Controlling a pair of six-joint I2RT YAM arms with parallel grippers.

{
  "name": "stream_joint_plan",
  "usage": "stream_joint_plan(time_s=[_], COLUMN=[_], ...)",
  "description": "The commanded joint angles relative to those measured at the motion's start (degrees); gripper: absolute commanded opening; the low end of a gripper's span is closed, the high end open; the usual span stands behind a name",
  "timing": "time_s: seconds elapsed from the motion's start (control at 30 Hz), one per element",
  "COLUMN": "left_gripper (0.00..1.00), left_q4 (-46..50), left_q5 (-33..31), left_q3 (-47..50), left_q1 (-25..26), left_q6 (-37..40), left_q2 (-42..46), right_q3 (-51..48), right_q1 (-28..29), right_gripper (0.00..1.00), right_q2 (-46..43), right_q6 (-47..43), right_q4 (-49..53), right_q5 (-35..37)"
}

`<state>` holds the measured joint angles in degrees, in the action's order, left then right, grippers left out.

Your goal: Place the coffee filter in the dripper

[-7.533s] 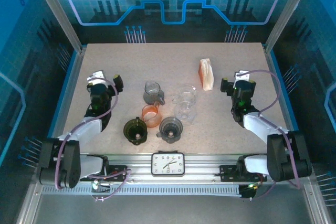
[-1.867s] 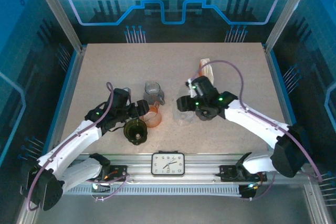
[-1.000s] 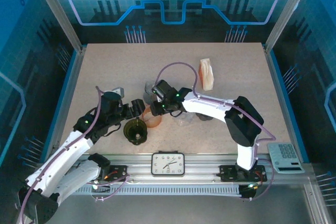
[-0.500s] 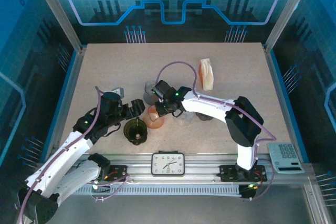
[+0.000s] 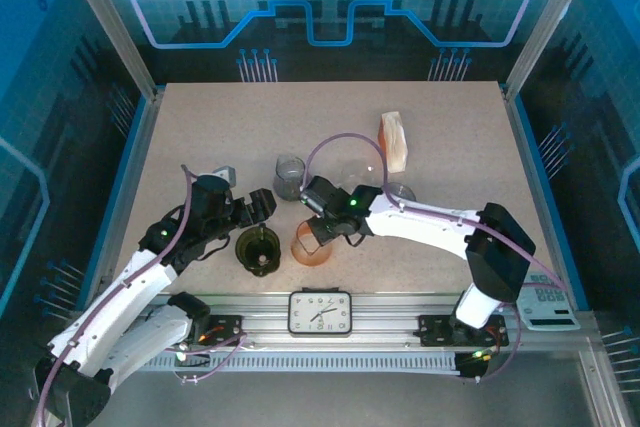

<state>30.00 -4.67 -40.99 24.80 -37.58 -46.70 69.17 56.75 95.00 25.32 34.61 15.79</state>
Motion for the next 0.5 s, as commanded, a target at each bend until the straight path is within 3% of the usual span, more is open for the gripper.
stream_joint_plan(time_s=[0.0, 0.47], left_gripper=[0.99, 0.99], left_q4=[0.46, 0.69], left_q5=[0.61, 1.36], left_q3=[1.23, 2.15], left_q1=[-0.40, -0.45], left_q6=[-1.38, -1.97], left_q2=[0.78, 0.65], right_q3=[-1.34, -4.74], right_q1=[0.38, 1.45], right_gripper=[0.02, 0.22], right_q2=[-1.96, -3.96], right_q6=[-1.23, -1.27], right_q4=[1.00, -4.00], right_q5=[3.55, 1.55])
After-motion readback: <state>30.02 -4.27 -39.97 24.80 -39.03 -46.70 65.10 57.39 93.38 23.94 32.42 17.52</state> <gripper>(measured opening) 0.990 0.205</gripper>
